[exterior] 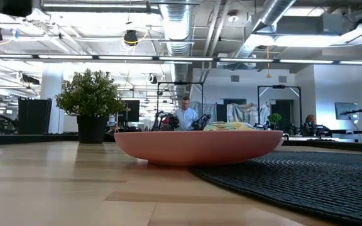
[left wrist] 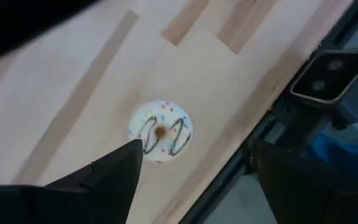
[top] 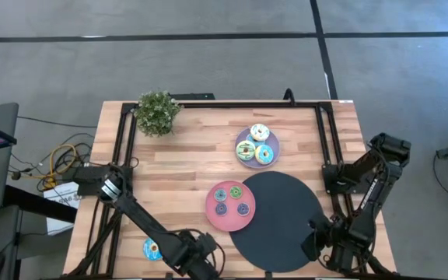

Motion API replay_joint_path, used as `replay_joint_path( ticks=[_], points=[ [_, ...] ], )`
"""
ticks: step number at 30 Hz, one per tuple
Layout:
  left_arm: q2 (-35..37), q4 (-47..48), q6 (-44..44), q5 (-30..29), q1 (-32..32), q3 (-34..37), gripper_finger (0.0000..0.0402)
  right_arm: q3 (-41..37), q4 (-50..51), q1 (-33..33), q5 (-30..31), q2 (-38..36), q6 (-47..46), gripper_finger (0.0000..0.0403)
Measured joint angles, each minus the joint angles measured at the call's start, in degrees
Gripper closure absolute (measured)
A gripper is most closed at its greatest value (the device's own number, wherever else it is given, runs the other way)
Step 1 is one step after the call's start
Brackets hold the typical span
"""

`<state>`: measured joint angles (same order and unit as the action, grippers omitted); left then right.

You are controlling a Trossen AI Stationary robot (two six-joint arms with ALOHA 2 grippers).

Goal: Pick & Place donuts
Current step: Put the small white donut on the pink plate

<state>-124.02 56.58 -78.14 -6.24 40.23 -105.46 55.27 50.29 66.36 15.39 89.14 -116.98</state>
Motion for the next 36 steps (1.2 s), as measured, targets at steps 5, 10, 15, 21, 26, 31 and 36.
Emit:
replay_joint_path(
  ticks=[5, 10, 15, 21, 26, 31, 36],
  points=[
    [0.1, 3.9, -7.4, -2.1, -0.1, 0.5, 0.0074, 0.0, 0.1, -0.1, 1.5, 0.0, 1.9, 0.0291],
    [0.0, 3.2, -11.5, -1.5, -0.5, 2.5, 0.0034, 0.0, 0.2, -0.1, 1.6, 0.0, 3.3, 0.0292],
    [0.0, 2.2, -13.8, -1.4, -0.5, 3.4, 0.0007, 0.0, 0.2, -0.1, 1.6, 0.0, 3.5, 0.0292],
    [-1.6, 2.6, -13.9, -1.0, -0.5, 3.3, 0.0003, 0.0, 0.2, 0.0, 1.5, 0.0, 3.6, 0.0292],
    [-5.4, -1.8, -12.4, 3.4, -0.5, 3.4, 0.0003, 0.0, 0.2, 0.0, 1.5, 0.0, 3.6, 0.0292],
    [-6.1, -3.3, -13.0, 4.0, -0.5, 3.2, 0.0003, 0.0, 0.2, 0.0, 1.5, 0.0, 4.6, 0.0292],
    [-6.1, -3.4, -12.7, 4.2, -0.5, 3.2, 0.0007, 0.0, 0.2, 0.0, 1.5, 0.0, 5.0, 0.0292]
  ],
)
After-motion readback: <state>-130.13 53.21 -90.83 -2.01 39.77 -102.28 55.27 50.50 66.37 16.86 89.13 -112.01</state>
